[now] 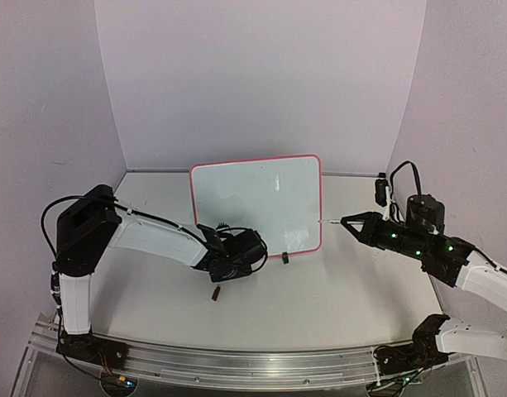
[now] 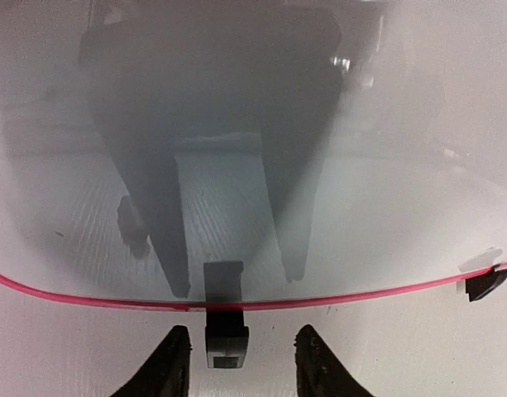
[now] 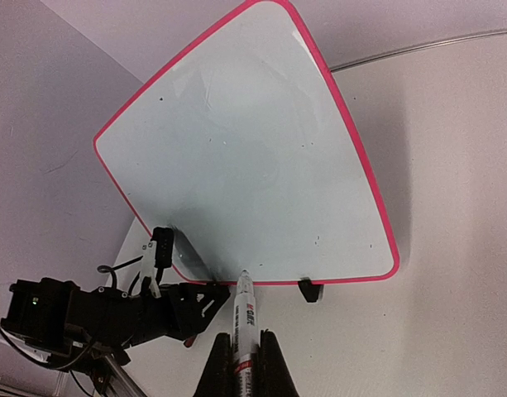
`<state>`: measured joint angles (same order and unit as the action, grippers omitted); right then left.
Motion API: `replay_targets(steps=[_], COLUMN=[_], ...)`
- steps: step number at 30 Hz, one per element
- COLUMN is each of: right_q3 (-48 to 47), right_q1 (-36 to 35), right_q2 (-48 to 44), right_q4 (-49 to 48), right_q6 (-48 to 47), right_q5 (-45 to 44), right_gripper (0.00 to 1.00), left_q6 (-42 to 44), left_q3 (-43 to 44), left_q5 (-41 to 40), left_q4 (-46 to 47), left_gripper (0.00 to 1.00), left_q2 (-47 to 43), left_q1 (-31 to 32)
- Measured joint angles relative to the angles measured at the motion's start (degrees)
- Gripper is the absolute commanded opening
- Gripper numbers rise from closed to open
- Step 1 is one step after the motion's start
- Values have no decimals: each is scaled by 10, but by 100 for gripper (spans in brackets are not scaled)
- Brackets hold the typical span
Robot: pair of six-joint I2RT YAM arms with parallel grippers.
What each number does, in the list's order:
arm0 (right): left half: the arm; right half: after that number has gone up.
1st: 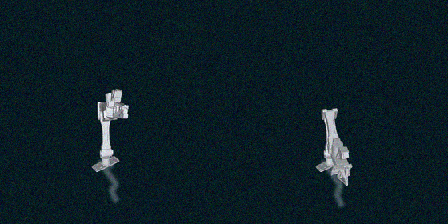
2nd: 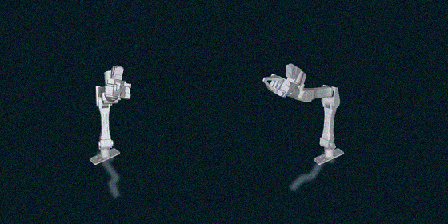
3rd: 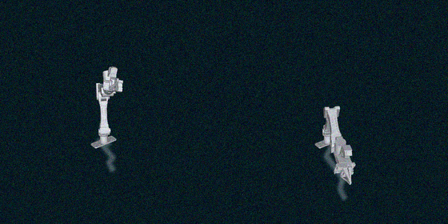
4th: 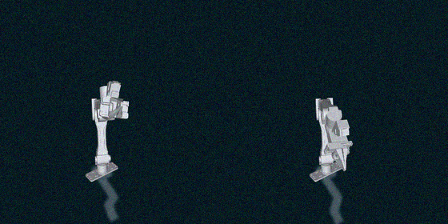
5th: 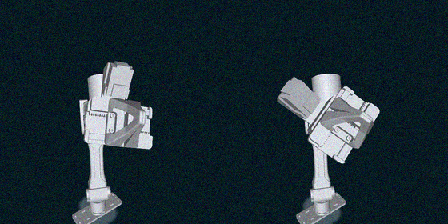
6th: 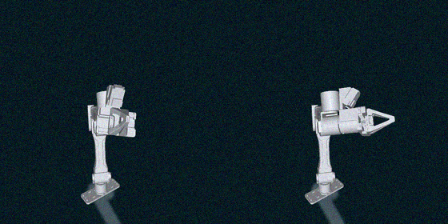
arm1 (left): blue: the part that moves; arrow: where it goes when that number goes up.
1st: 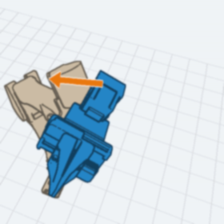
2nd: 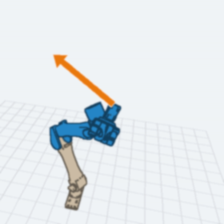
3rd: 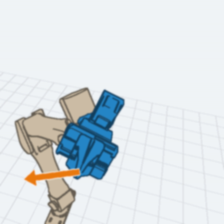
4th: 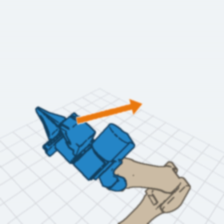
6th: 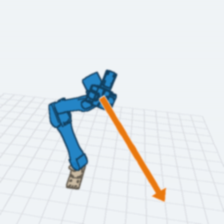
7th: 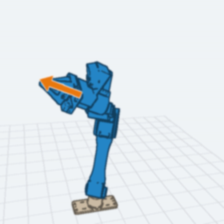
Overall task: Write a sentence on the whiteboard
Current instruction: Move the whiteboard stand to the center of the board, then hold the whiteboard stand at the center of the board.
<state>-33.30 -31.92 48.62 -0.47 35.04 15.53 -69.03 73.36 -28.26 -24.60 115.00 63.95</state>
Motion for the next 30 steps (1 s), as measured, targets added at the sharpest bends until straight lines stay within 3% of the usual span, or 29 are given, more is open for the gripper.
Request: replay_targets(steps=[7, 12, 22, 25, 30], right_q3=[0, -8, -55, -63, -75], right_q1=[0, 0, 0, 0, -17], right_q2=[5, 14, 49, 68, 102], right_q4=[0, -1, -35, -51, -76], right_q6=[-2, -4, -4, -3, 1], right_q5=[10, 27, 60, 69, 74], right_gripper=[3, 5, 6, 5, 5], left_q6=[38, 98, 328, 396, 489], left_q3=[-11, -57, -10, 6, 31], left_q5=[31, 86, 220, 281, 409], left_q4=[12, 47, -8, -29, -56], left_gripper=[62, 82, 84, 84, 85], left_q2=[-48, -122, -225, -263, -313], left_q1=[2, 3, -18, -65, -203])
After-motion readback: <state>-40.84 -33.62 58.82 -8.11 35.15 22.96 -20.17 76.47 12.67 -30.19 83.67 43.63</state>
